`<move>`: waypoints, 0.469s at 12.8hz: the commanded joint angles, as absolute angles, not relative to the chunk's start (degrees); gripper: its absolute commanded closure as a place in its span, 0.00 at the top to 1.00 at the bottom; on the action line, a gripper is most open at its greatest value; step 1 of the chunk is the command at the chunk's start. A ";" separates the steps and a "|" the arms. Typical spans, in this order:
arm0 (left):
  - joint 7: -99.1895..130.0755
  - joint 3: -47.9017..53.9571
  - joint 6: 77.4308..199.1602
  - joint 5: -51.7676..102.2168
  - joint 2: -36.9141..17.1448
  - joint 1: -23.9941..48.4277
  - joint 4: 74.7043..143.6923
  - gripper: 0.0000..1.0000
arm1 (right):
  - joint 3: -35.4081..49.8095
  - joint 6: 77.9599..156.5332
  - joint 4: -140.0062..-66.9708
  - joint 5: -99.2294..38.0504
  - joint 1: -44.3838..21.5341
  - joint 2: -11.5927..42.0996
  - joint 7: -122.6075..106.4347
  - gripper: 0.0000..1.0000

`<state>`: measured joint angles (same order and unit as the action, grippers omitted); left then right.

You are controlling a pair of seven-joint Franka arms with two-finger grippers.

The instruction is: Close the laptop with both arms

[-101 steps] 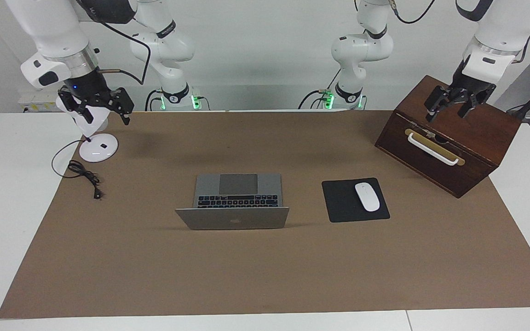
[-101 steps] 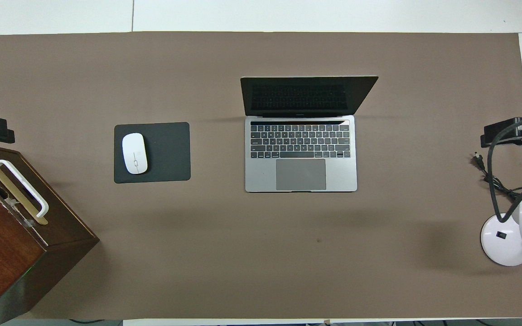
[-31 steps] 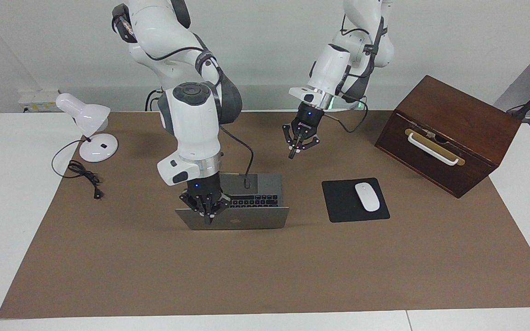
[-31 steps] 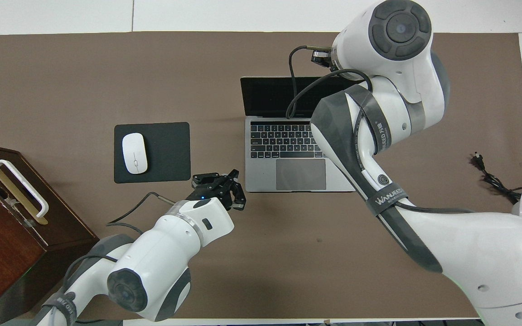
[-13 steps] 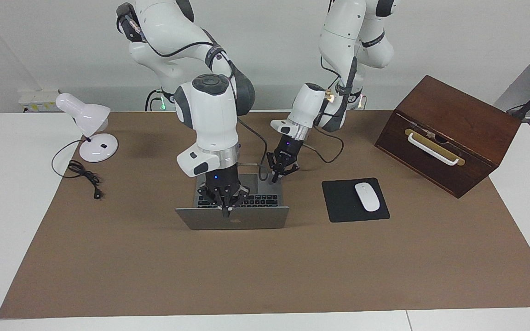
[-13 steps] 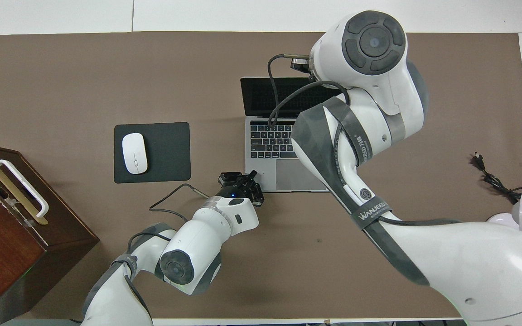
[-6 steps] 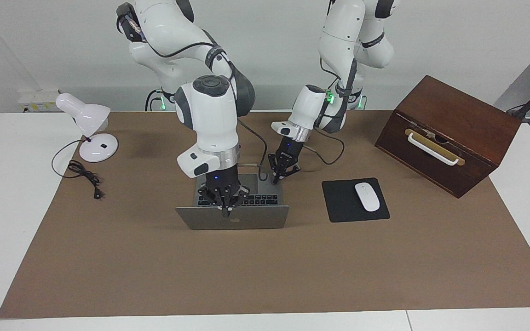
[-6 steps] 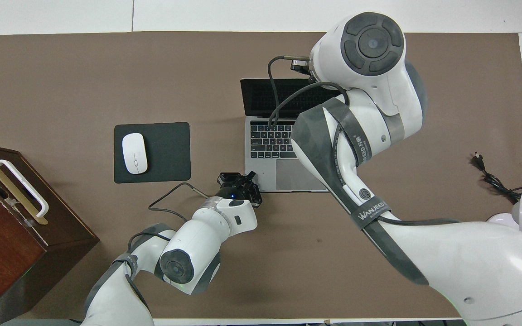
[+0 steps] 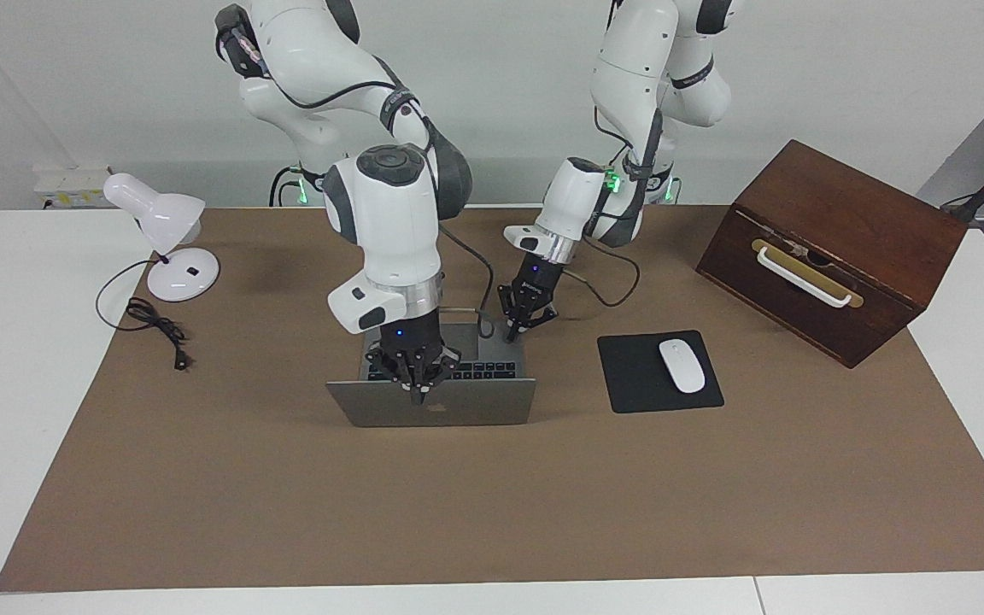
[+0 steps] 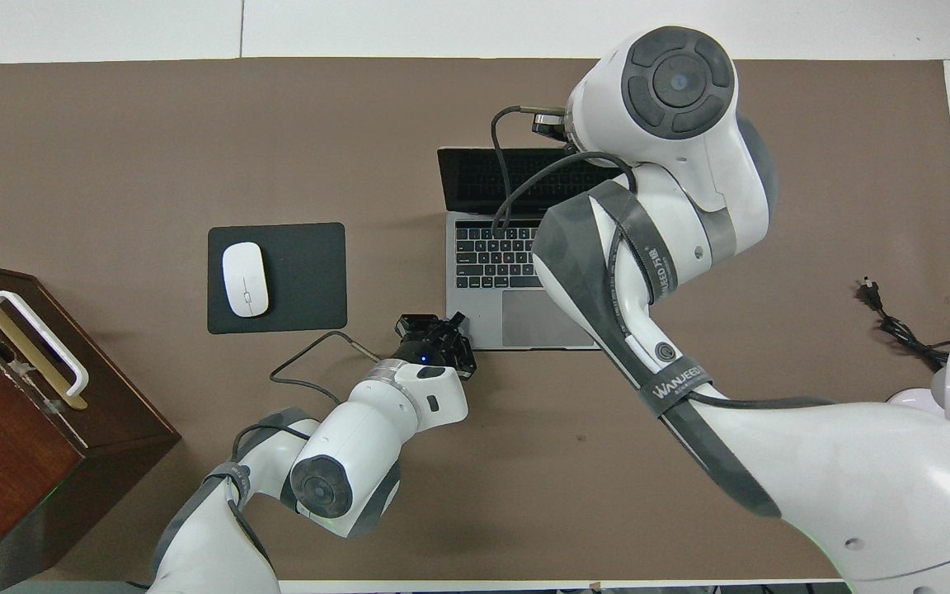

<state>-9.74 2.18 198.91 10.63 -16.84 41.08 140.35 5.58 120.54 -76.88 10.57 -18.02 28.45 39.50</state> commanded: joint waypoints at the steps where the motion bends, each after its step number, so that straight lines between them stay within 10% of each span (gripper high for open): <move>1: -11.16 1.58 200.04 10.90 -16.96 41.66 143.17 0.00 | 6.68 117.97 -80.77 7.39 -16.96 25.49 40.25 0.00; 6: -11.34 1.58 200.04 10.99 -16.96 41.75 143.87 0.00 | 6.68 110.74 -83.75 -1.57 -16.00 23.39 39.29 0.00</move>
